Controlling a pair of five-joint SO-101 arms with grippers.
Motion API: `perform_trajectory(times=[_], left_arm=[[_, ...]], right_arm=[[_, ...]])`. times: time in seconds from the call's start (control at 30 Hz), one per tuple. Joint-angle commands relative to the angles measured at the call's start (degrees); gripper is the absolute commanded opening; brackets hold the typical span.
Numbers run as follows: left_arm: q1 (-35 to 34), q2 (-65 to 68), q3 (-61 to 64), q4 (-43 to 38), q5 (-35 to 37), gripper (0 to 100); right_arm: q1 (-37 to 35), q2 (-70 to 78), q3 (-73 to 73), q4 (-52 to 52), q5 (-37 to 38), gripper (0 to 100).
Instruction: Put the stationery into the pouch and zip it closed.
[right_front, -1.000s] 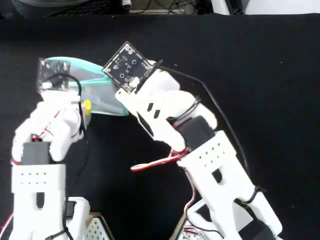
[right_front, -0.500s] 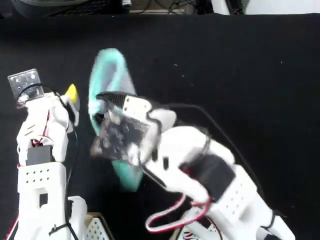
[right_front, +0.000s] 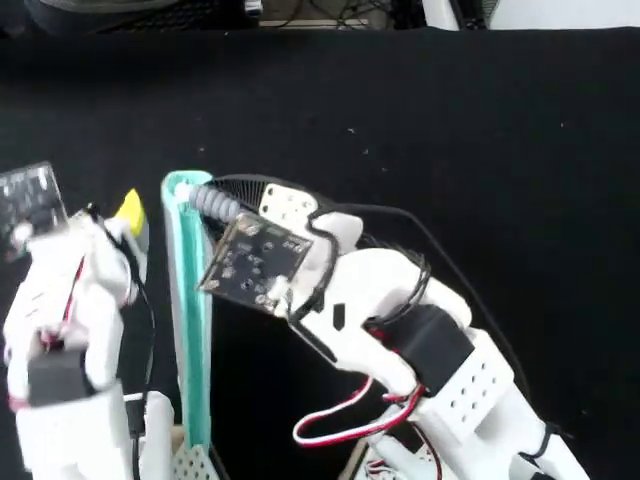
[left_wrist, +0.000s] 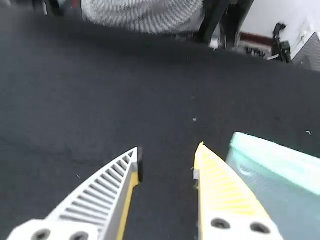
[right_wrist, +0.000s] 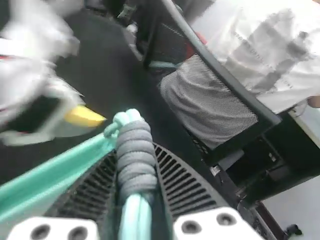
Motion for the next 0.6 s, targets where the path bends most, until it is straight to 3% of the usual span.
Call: perform_trajectory(times=[0.0,0.27,0.57], left_arm=[[0.3,-9.8,-0.5,1.7,-2.1,20],[12.1,-19.4,2.6,4.0,-6.3,20],[12.5,-19.5,-3.7,8.3,-7.5,20]], right_arm=[[1.9,-1.5,0.0,-3.4,-0.7,1.2],[1.9,-1.5,-0.3,-4.1,-2.3,1.2],[2.0,-1.5,-0.2,-4.3,-2.3,1.2]])
